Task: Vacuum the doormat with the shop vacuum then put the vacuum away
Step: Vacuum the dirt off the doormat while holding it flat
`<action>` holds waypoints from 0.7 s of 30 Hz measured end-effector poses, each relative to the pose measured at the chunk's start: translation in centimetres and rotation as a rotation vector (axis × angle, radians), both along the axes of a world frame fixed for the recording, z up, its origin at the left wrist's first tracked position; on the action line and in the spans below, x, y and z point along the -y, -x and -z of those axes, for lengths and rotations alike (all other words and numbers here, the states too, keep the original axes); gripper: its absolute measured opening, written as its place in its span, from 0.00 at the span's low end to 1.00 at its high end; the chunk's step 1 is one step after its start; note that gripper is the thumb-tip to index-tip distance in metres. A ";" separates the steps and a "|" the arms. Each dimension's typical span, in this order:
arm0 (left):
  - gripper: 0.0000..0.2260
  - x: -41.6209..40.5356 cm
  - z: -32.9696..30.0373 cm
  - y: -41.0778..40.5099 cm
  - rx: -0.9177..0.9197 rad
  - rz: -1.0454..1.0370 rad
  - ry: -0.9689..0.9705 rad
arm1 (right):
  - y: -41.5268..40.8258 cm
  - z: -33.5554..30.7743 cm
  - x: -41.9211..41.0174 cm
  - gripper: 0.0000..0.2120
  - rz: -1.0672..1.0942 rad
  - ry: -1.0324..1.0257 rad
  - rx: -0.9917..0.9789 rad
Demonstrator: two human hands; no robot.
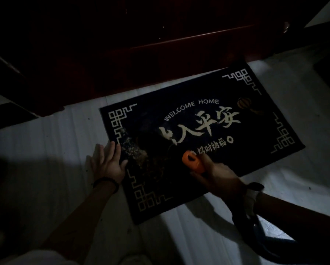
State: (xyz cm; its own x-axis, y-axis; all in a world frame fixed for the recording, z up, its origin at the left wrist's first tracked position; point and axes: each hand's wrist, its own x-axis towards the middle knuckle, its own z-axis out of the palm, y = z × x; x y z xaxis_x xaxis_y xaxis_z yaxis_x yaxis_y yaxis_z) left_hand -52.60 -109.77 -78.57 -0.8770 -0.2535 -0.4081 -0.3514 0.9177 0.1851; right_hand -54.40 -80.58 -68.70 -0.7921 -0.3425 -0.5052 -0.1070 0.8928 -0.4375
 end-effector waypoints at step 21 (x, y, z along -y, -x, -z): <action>0.25 2.0 -0.3 -0.1 0.034 0.105 -0.065 | 5.3 0.4 2.5 0.22 0.072 0.013 -0.165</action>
